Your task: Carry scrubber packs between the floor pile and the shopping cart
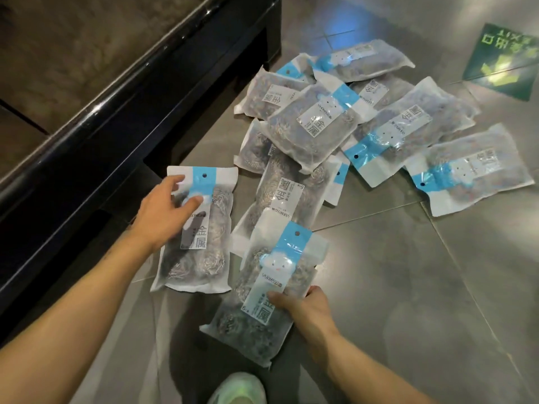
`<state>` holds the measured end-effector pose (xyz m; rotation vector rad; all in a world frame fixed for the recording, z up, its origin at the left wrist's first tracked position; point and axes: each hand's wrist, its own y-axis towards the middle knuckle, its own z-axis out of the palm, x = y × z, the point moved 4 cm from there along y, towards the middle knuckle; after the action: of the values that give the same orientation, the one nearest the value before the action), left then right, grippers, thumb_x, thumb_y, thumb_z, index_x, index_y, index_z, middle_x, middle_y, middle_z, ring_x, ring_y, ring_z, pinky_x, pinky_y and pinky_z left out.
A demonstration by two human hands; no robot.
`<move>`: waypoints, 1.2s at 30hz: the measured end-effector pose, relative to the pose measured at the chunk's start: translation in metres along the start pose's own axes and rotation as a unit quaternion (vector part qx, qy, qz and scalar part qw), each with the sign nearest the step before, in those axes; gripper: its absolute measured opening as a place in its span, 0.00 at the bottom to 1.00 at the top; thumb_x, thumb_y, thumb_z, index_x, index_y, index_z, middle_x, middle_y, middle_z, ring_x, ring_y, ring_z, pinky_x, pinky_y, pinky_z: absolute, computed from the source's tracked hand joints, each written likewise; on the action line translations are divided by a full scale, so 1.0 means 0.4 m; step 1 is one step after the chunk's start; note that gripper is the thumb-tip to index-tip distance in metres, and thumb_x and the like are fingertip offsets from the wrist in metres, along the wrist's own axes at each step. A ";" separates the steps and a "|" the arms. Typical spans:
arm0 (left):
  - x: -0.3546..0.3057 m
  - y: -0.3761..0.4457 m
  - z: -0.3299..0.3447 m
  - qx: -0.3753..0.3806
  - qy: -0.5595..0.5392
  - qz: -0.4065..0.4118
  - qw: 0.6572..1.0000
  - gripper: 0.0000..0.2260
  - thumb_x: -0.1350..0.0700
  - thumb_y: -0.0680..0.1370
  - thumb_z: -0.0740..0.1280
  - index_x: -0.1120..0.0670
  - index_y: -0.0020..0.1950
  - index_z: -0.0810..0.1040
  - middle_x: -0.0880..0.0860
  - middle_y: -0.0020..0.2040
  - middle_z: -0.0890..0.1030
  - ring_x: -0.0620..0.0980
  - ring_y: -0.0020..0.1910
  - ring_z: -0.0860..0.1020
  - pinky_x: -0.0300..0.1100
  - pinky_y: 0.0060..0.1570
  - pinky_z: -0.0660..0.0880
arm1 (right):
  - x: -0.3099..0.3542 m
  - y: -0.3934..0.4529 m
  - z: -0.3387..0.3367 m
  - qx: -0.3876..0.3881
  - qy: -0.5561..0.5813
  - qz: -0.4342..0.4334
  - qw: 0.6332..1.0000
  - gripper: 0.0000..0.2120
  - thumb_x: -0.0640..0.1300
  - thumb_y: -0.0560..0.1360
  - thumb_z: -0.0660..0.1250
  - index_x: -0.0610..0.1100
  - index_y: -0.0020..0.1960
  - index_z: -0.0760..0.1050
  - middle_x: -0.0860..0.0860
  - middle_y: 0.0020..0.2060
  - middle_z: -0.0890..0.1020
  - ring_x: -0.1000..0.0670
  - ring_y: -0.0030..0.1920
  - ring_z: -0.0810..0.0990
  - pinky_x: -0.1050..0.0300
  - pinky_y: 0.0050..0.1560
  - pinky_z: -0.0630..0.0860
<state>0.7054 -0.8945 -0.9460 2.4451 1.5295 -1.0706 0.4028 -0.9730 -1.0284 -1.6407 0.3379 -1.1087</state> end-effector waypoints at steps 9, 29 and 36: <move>0.100 -0.012 0.050 0.008 -0.081 -0.165 0.983 0.41 0.44 0.69 0.81 0.53 0.76 0.66 0.53 0.69 0.77 0.56 0.66 0.76 0.57 0.67 0.73 | 0.044 -0.030 -0.008 0.034 0.038 -0.063 0.997 0.27 0.35 0.69 0.79 0.45 0.62 0.70 0.47 0.55 0.86 0.46 0.52 0.87 0.44 0.57 0.84; -0.022 -0.111 0.099 0.165 -0.382 -0.141 0.898 0.23 0.65 0.70 0.78 0.58 0.64 0.79 0.58 0.53 0.87 0.58 0.52 0.87 0.56 0.53 0.83 | 0.282 -0.079 -0.197 0.073 0.130 -0.228 0.962 0.22 0.39 0.71 0.71 0.39 0.65 0.77 0.39 0.55 0.86 0.41 0.51 0.87 0.48 0.49 0.86; -0.197 -0.140 0.010 0.163 -0.418 -0.031 0.893 0.19 0.65 0.69 0.76 0.57 0.59 0.81 0.57 0.50 0.88 0.53 0.46 0.88 0.43 0.39 0.84 | 0.393 -0.140 -0.243 0.077 0.097 -0.295 0.947 0.24 0.41 0.70 0.70 0.39 0.66 0.77 0.40 0.56 0.86 0.40 0.53 0.87 0.46 0.52 0.85</move>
<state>0.6370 -0.9282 -0.8866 1.6423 1.1795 -2.1460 0.3913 -1.1200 -0.9035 -1.5319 -0.1324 -1.7063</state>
